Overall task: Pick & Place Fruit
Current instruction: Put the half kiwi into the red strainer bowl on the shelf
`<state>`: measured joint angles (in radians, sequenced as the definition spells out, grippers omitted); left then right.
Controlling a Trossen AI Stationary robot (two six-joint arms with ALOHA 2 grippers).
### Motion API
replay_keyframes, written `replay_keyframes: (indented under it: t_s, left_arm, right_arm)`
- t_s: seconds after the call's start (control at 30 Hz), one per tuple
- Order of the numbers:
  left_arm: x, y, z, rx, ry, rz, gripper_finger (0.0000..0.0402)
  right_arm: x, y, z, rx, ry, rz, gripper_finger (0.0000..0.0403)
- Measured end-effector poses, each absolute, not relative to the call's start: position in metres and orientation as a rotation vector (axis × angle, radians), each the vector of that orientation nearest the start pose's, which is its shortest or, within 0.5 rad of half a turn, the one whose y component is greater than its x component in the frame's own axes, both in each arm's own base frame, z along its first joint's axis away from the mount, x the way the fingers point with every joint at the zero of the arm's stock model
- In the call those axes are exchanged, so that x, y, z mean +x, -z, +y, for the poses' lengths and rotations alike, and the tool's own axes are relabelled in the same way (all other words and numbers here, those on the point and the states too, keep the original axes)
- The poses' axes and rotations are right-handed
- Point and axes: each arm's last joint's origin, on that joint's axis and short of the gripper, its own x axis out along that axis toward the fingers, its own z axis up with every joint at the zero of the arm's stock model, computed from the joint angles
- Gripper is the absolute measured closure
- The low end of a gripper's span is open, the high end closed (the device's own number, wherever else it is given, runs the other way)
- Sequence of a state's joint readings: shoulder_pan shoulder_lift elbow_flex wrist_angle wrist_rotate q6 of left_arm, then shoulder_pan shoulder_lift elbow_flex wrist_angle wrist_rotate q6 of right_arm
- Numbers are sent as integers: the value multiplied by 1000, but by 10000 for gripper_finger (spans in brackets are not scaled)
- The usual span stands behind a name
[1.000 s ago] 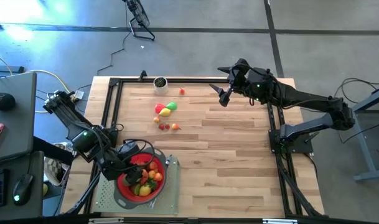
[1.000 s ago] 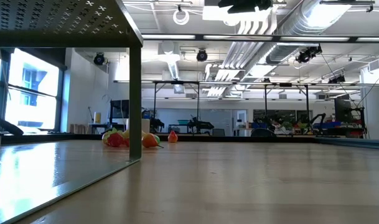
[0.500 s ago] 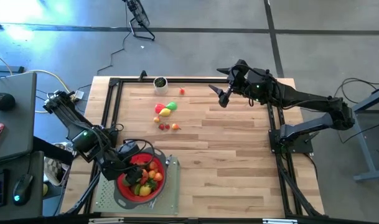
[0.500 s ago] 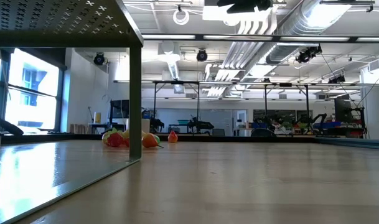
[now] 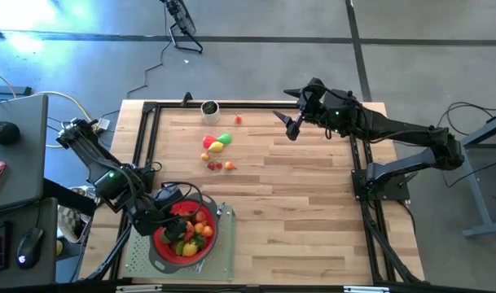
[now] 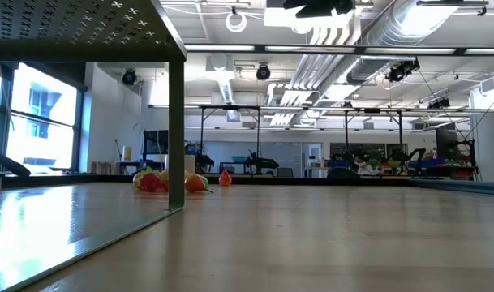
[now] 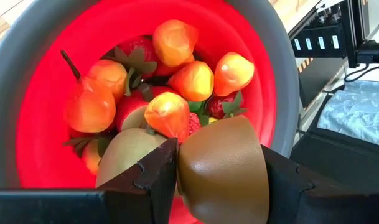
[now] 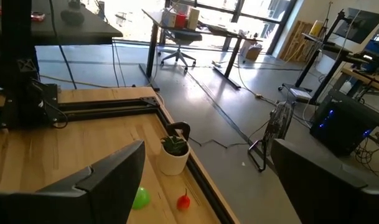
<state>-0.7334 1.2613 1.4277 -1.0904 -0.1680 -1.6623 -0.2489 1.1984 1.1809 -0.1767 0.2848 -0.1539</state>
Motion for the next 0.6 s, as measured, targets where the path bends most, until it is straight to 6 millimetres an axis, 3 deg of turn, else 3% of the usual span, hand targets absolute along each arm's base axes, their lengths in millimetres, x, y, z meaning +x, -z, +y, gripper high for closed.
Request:
replay_keyframes:
  t_s: [0.43,0.6]
  left_arm:
    - [174,-378,-150,-1111,-280,1003,229]
    - [174,-378,-150,-1036,-236,1008,229]
  right_arm:
    - [254,-387,-73,-153,515,238,62]
    - [254,-387,-73,-153,516,237,62]
